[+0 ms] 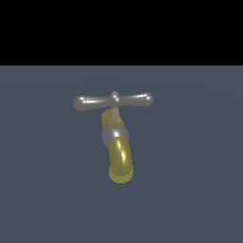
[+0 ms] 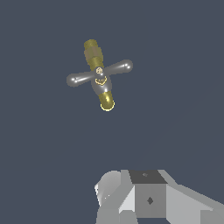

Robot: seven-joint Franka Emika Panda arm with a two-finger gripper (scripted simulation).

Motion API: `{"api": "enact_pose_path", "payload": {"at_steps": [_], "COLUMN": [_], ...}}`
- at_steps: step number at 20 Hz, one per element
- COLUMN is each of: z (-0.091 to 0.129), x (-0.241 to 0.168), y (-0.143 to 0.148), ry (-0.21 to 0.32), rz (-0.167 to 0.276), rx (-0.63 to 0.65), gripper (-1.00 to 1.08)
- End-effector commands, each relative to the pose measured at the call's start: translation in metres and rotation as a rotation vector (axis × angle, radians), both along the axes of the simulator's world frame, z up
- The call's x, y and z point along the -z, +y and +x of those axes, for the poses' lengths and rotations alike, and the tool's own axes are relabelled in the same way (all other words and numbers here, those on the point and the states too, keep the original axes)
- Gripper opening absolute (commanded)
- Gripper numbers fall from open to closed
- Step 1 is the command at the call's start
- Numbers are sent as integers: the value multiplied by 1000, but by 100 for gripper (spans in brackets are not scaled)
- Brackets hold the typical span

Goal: Turn on the faucet by rotating a designated handle.

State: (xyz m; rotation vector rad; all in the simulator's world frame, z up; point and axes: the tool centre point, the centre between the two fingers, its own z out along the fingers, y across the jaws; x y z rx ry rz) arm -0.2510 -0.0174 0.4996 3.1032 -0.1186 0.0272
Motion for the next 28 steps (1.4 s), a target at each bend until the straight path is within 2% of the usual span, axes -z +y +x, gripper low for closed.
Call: {"api": "enact_pose_path", "payload": {"at_steps": [1,8,14,28], "z": [0,1,3,17], "x": [0,5,17,71], "y": [0,-3,-10,-39], "ry": [0,1,3,11], "rz": [0,0,1,2], "rx": [0,-31,-106,-429], "gripper": [-100,-100,-100,-100]}}
